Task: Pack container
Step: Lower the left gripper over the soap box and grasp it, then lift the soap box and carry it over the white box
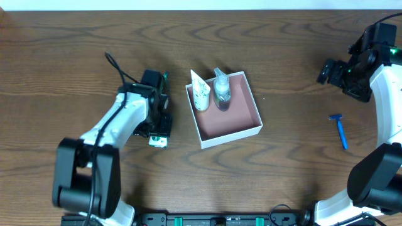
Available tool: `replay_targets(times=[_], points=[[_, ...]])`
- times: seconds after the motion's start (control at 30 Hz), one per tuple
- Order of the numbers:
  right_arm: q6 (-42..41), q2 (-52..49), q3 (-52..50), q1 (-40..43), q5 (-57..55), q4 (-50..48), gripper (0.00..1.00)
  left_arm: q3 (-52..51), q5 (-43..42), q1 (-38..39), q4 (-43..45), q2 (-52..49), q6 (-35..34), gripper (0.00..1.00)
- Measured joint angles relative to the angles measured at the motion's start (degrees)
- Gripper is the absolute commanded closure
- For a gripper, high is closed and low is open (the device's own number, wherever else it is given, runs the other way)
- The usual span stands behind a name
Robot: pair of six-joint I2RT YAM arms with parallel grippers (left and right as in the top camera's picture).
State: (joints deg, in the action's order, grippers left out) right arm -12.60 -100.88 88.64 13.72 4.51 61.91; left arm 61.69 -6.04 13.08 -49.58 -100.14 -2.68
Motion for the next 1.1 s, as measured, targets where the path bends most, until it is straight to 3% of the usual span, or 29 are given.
replay_targets(times=[0.3, 0.83, 1.1], points=[[-0.02, 0.0, 0.0, 0.0, 0.0, 0.0, 0.01, -0.28, -0.22, 0.0, 3.8, -4.11, -0.11, 0.36], [0.0, 0.0, 0.0, 0.0, -0.02, 0.0, 0.01, -0.48, -0.44, 0.0, 2.86, -4.98, -0.31, 0.74], [0.0, 0.0, 0.0, 0.0, 0.0, -0.02, 0.01, 7.74, -0.87, 0.0, -4.79, -1.33, -0.31, 0.77]])
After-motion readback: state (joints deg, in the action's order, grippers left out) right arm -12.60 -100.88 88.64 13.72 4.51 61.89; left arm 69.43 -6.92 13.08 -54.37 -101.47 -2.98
